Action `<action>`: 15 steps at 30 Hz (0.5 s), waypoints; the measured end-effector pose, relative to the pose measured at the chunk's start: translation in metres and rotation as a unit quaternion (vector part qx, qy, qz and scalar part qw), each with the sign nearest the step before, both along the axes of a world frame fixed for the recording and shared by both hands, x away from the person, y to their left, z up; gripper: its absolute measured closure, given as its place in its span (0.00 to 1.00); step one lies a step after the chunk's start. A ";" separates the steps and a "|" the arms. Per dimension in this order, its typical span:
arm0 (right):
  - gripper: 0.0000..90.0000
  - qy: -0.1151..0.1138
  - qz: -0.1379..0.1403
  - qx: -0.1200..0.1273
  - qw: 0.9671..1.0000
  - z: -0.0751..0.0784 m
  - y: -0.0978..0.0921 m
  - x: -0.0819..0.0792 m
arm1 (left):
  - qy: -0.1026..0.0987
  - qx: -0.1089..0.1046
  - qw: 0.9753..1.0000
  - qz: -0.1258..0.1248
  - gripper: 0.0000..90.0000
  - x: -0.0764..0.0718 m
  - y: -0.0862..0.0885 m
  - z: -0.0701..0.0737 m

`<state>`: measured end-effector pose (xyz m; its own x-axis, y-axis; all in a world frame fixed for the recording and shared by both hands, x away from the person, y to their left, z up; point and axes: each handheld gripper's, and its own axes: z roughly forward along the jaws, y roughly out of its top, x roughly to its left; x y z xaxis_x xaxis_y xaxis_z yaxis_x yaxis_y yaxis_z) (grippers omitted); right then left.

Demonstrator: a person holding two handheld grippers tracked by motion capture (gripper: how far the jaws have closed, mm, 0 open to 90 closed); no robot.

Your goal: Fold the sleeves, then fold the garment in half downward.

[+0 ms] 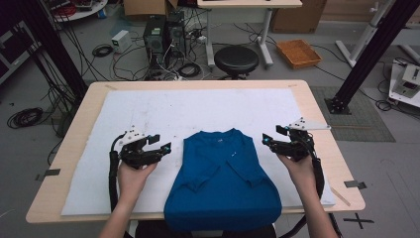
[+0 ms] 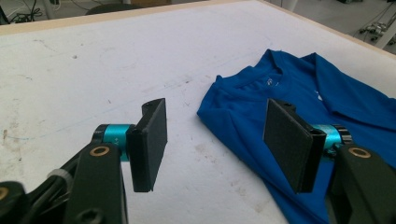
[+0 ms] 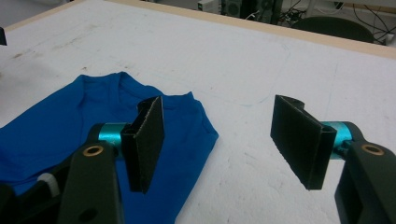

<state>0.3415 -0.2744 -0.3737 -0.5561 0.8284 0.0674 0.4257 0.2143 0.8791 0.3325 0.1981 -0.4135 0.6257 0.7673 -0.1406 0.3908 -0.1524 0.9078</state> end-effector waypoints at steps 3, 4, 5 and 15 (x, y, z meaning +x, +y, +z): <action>0.39 0.000 -0.002 0.001 1.000 0.000 -0.001 0.000 | 0.001 0.002 1.000 0.000 0.44 0.000 0.000 0.000; 0.39 0.002 -0.003 0.001 1.000 0.000 -0.002 0.000 | 0.001 0.002 1.000 -0.001 0.44 -0.001 -0.001 0.000; 0.39 0.001 -0.004 0.001 1.000 0.000 -0.002 0.000 | 0.002 0.001 1.000 0.001 0.44 0.000 -0.001 0.000; 0.41 0.007 -0.010 -0.002 1.000 -0.005 -0.003 0.007 | 0.009 -0.002 1.000 -0.004 0.45 0.002 -0.006 -0.001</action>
<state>0.3481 -0.2776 -0.3783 -0.5381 0.8398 0.0716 0.4431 0.2096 0.8716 0.3343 0.1919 -0.4146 0.6285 0.7623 -0.1544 0.4055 -0.1517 0.9014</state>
